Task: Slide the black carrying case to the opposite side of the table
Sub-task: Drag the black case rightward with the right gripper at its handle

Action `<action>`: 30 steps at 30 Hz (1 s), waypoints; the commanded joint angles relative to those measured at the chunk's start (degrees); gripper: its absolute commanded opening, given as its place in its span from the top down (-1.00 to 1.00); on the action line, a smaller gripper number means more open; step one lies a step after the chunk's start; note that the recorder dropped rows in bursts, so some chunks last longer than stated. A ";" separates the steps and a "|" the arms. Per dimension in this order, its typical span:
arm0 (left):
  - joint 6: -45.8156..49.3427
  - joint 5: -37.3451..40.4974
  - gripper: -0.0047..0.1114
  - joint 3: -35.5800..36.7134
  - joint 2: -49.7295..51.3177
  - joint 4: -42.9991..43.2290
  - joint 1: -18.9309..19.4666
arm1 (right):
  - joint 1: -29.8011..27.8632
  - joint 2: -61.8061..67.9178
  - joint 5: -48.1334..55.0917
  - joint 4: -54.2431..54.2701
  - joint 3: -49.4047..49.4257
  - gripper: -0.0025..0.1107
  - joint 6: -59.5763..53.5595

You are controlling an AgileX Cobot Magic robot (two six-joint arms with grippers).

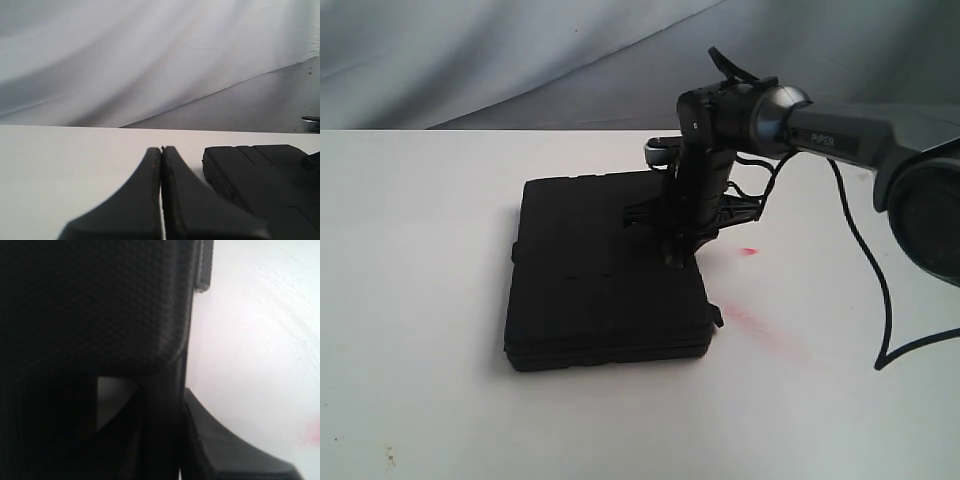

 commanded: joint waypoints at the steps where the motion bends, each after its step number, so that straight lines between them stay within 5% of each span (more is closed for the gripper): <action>1: -0.08 -0.11 0.92 0.27 -0.28 0.08 0.12 | -2.13 -2.71 -1.32 -0.15 2.95 0.96 -1.91; 30: -0.08 -0.11 0.92 0.27 -0.28 0.08 0.12 | -13.34 -12.00 -12.93 -2.31 22.93 0.96 -7.40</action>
